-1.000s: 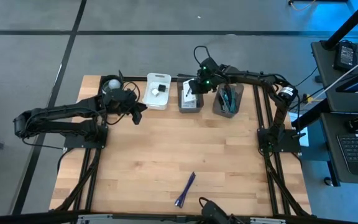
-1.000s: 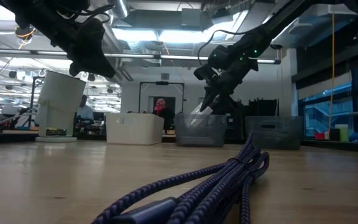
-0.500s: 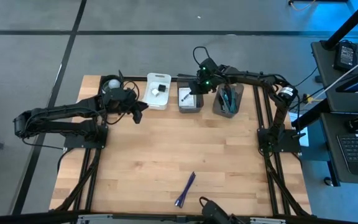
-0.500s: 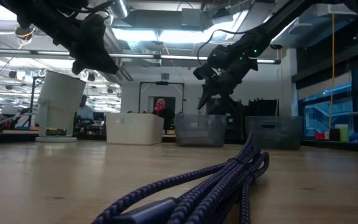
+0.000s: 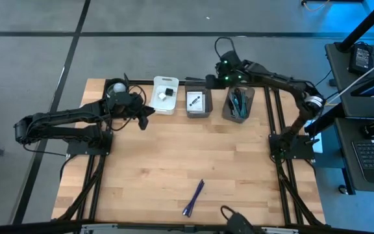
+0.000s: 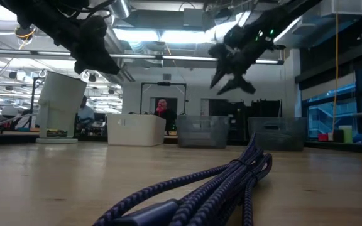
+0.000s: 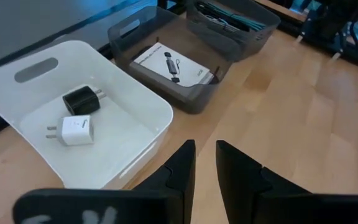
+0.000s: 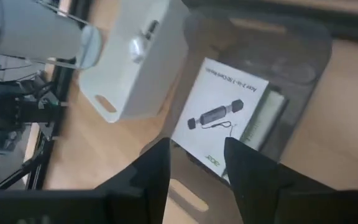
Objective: Pick and place items into bin
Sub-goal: Put the violet charger cable into the right black bin
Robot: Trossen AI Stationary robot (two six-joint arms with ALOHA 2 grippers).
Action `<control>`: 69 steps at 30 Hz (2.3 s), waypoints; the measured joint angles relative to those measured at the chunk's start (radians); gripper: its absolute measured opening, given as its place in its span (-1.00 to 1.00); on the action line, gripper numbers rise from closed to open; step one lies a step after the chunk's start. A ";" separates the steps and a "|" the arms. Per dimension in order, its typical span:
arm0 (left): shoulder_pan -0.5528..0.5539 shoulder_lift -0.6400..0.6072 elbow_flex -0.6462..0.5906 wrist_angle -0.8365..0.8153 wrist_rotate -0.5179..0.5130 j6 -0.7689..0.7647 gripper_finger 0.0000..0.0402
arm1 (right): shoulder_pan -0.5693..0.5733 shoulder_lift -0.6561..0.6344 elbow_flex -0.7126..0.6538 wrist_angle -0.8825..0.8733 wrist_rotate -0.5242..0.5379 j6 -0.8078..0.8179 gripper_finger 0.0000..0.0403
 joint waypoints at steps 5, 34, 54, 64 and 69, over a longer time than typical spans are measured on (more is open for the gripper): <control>0.000 0.000 0.000 0.003 0.000 0.080 -0.71 | 0.088 -0.125 0.000 -0.063 0.129 -0.073 -0.24; 0.000 0.000 0.000 0.183 -0.007 0.278 -0.71 | 0.720 -0.116 -0.001 -0.414 0.288 -0.939 -0.40; -0.078 -0.097 -0.144 0.302 0.314 0.278 -0.86 | 0.787 -0.027 -0.001 -0.302 0.480 -0.720 -0.30; -0.332 -0.218 -0.270 0.312 0.133 0.225 -1.00 | 0.857 -0.027 -0.001 -0.289 0.478 -0.697 -0.30; -0.387 -0.342 -0.347 0.381 0.148 0.296 -0.99 | 0.909 -0.027 -0.001 -0.256 0.478 -0.689 -0.30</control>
